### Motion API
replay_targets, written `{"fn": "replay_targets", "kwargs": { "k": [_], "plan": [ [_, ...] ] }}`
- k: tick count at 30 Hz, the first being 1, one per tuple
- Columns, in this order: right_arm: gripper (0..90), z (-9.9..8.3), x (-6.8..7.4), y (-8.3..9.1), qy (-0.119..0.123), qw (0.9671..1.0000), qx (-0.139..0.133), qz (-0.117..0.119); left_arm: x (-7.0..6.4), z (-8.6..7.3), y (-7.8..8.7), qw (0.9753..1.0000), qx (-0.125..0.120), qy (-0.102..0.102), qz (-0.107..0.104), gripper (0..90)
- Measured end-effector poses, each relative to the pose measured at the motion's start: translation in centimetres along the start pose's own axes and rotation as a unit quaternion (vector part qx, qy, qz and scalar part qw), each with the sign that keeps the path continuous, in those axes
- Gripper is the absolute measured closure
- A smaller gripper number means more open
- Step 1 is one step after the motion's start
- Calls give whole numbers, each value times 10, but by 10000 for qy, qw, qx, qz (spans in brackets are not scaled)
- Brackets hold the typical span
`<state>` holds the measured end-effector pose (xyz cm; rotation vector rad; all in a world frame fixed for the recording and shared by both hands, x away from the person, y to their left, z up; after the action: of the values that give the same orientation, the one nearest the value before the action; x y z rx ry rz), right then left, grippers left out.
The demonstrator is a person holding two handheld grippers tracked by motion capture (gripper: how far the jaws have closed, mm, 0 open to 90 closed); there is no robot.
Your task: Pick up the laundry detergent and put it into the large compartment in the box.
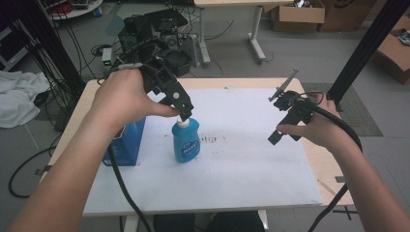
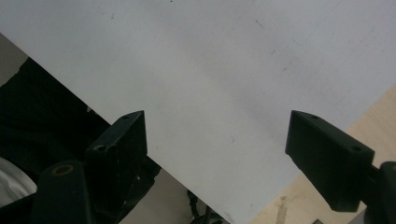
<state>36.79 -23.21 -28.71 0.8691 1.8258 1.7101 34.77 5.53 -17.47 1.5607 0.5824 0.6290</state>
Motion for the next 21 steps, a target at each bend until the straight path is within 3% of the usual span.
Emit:
{"fn": "replay_targets", "kwargs": {
  "k": [12,21],
  "plan": [
    [205,2,-2,-4,-39,10000,48,31,9,12,-19,9998,-9,105,-142,1],
    [204,2,-3,-5,-44,10000,57,27,12,24,-38,9998,139,102,-129,1]
  ]
}}
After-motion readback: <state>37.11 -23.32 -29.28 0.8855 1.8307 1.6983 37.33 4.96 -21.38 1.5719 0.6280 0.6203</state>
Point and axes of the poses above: each handheld gripper's, and its own axes: y roughly backward along the jaws, z roughly out of its top, x roughly to its left, the point moved 5 cm from there along -y, roughly forward along the jaws, and after that the axes turned 15 degrees about x, right-handed, at the moved point
